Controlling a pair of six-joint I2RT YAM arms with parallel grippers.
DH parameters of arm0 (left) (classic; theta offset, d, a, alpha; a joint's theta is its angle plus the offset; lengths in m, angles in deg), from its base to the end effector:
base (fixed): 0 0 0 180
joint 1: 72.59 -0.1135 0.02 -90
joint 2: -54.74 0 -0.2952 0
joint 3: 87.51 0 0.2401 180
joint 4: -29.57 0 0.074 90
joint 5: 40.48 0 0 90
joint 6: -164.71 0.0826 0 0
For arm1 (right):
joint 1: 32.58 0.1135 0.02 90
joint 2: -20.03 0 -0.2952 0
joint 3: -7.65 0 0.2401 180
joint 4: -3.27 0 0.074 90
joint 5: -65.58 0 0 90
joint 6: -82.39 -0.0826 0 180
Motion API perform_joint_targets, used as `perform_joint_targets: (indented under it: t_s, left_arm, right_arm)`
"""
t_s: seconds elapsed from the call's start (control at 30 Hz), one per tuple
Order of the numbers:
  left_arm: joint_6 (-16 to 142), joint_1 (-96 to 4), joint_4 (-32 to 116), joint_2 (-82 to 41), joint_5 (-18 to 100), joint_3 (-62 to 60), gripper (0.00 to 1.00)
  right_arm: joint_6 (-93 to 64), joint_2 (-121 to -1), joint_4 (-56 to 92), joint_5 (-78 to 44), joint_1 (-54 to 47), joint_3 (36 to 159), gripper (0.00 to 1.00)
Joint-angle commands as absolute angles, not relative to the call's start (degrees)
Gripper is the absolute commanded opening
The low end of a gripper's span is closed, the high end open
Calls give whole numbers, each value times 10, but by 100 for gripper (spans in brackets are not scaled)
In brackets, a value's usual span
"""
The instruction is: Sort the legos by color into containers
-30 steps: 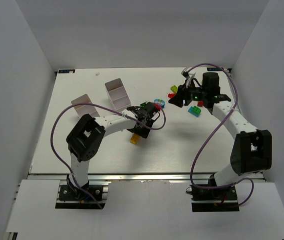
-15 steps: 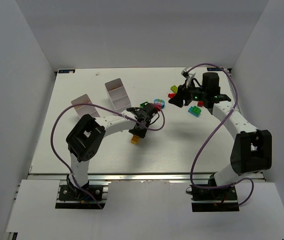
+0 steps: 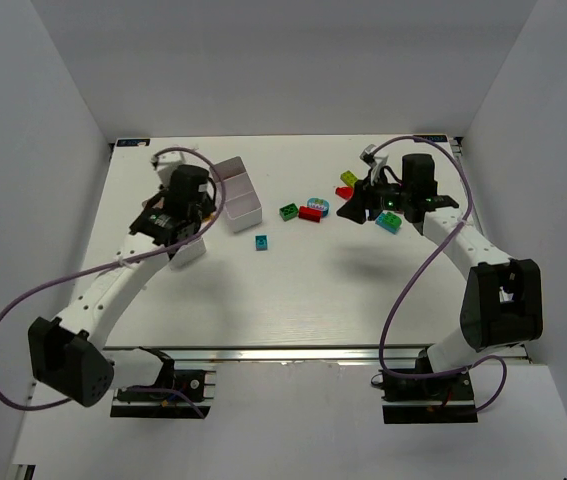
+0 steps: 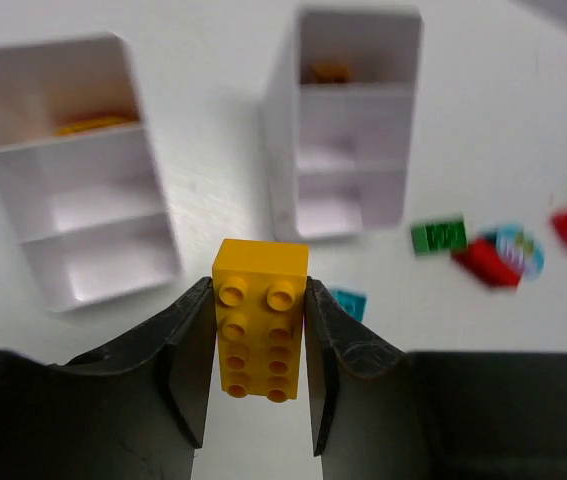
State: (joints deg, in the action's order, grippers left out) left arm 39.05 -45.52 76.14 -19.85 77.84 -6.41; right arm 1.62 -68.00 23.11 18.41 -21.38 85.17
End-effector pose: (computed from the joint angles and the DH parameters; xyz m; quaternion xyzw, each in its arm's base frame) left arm 0.2782 -0.0982 0.3309 -0.1688 0.8688 -0.0237 0.4649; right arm 0.3443 0.1254 0.2967 -0.3219 0.7626 0.3247 0.4575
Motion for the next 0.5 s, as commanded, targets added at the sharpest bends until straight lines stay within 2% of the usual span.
perform_joint_targets:
  t_s: [0.0, 0.3, 0.47]
  left_arm:
    - [309, -499, 784, -180, 883, -72, 0]
    - [291, -617, 761, -252, 1045, -19, 0]
    - [351, -642, 633, -273, 1052, -38, 0]
  right_arm:
    - [24, -660, 204, 194, -216, 846, 51]
    - [37, -661, 196, 201, -201, 841, 51]
    - [41, -664, 191, 201, -197, 839, 51]
